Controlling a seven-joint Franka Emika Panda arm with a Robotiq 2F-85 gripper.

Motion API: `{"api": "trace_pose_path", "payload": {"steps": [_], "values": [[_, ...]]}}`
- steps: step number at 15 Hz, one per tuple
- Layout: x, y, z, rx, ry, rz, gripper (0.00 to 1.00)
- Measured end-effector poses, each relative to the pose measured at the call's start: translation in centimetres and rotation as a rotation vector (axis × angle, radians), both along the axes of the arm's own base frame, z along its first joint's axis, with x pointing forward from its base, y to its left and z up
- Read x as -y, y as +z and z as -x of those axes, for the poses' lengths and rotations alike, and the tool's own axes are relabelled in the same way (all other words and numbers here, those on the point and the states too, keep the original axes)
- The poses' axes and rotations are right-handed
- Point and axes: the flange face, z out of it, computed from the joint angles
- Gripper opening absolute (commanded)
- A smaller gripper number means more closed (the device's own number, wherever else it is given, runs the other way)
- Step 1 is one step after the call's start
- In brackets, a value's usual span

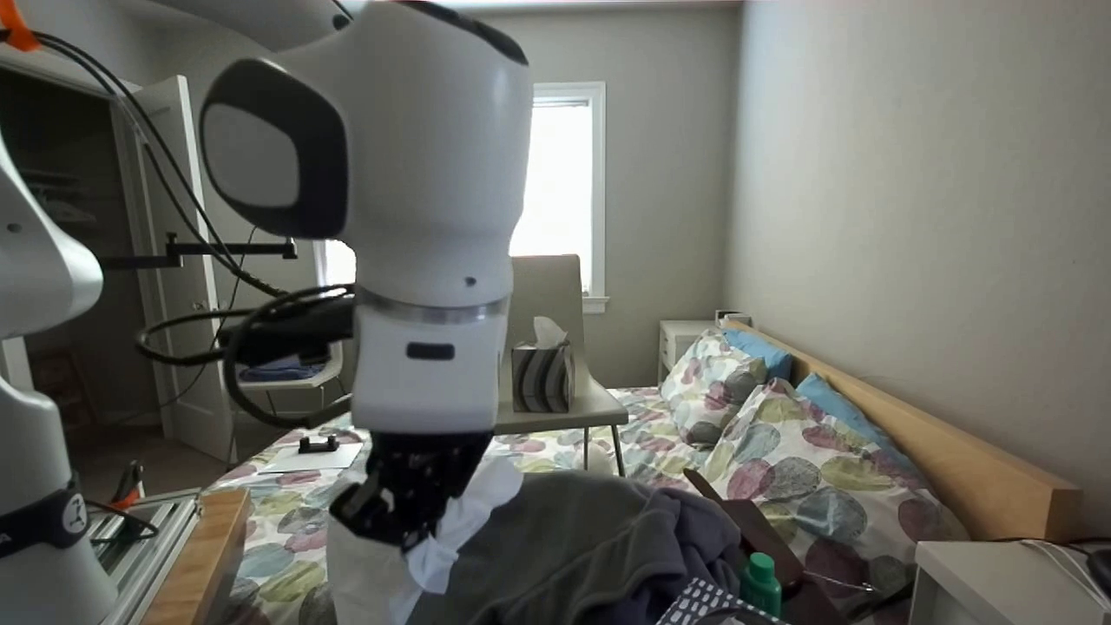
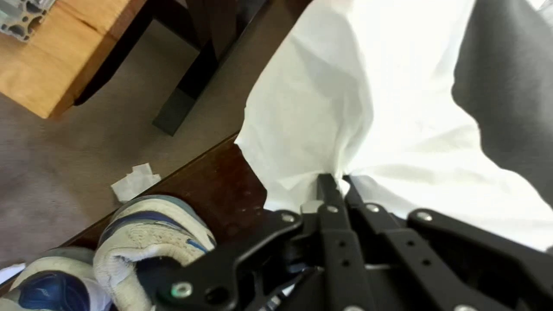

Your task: Use the white napkin to wipe the nozzle on the spray bottle.

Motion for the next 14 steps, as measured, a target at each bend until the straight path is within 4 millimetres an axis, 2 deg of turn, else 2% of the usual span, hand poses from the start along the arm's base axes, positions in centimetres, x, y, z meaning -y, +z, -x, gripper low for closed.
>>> {"api": "trace_pose_path", "payload": {"steps": [3,6,9,14], "values": [[-2.3,4.3,0.5,0.097,0.059,-0.100,0.01],[-6.7,7.5,-0.5,0.197,0.155,-0.159,0.01],[-12.9,9.2,-2.1,0.252,0.261,-0.194,0.01],[-24.6,9.7,-4.7,0.376,0.460,-0.101,0.01]]}}
